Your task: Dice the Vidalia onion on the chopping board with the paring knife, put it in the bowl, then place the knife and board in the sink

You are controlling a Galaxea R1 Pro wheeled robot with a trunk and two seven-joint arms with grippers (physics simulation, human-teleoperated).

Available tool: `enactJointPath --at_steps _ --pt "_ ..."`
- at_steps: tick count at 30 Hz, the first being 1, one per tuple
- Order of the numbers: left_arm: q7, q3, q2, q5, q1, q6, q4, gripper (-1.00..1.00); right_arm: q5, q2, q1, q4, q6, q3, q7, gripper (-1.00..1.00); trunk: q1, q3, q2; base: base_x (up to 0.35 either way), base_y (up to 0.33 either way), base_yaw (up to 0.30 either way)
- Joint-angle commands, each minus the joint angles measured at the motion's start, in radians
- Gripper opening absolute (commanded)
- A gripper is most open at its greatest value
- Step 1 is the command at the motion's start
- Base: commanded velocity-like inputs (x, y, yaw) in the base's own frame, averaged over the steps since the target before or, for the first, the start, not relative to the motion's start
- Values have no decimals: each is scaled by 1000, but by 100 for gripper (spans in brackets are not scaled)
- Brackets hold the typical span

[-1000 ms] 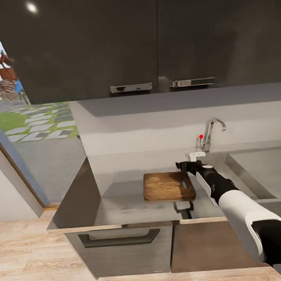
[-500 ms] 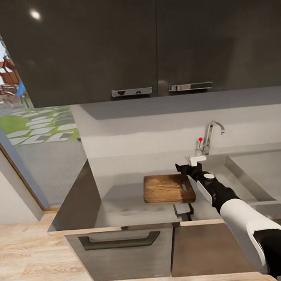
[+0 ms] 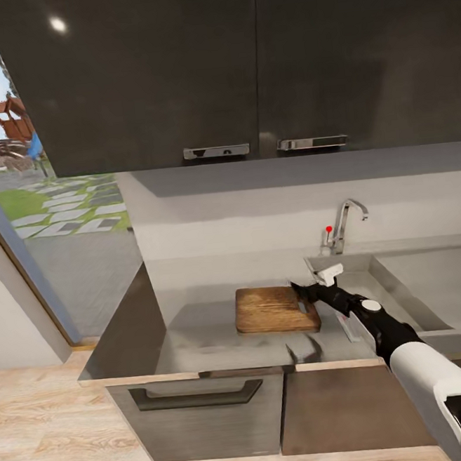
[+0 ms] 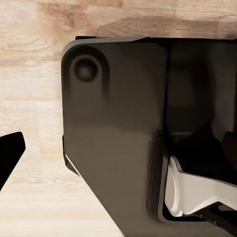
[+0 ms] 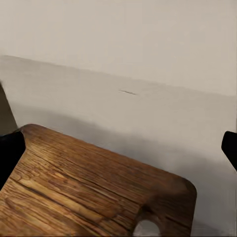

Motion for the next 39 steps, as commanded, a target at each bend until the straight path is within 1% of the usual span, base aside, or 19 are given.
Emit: enactJointPath --at_steps 1,2,5,8,12,15,19,21,30,39 --pt "0 0 0 1 0 -2 -1 100 -4 -18 0 1 -3 2 38 100 1 -2 -2 0 0 0" --pt "0 0 -1 1 0 -2 -1 100 -4 -25 1 1 -3 3 52 100 1 -2 -2 0 0 0" --pt "0 0 -3 1 0 -2 -1 100 -4 -32 1 1 -2 2 65 100 1 -2 -2 0 0 0" --pt "0 0 -5 1 0 -2 -1 100 -4 -35 1 1 -1 2 70 100 1 -2 -2 0 -70 0" --pt "0 -1 -6 1 0 -2 -1 100 -4 -37 1 1 -1 0 71 100 1 -2 -2 0 -249 0" --pt "0 -1 -6 1 0 -2 -1 100 -5 -37 1 1 4 -6 39 100 1 -2 -2 0 -255 0" --pt "0 -1 -6 1 0 -2 -1 100 -7 -37 2 1 6 -13 -36 100 1 -2 -2 0 -244 0" --pt "0 -1 -6 1 0 -2 -1 100 -7 -37 2 1 7 -15 -88 100 1 -2 -2 0 -241 0" --pt "0 -1 -6 1 0 -2 -1 100 -7 -37 2 1 8 -18 -114 100 1 -2 -2 -8 -241 0" --pt "-1 -1 -6 1 0 -2 -1 100 -7 -37 2 1 11 -19 -118 100 1 -2 -2 -112 -97 0"
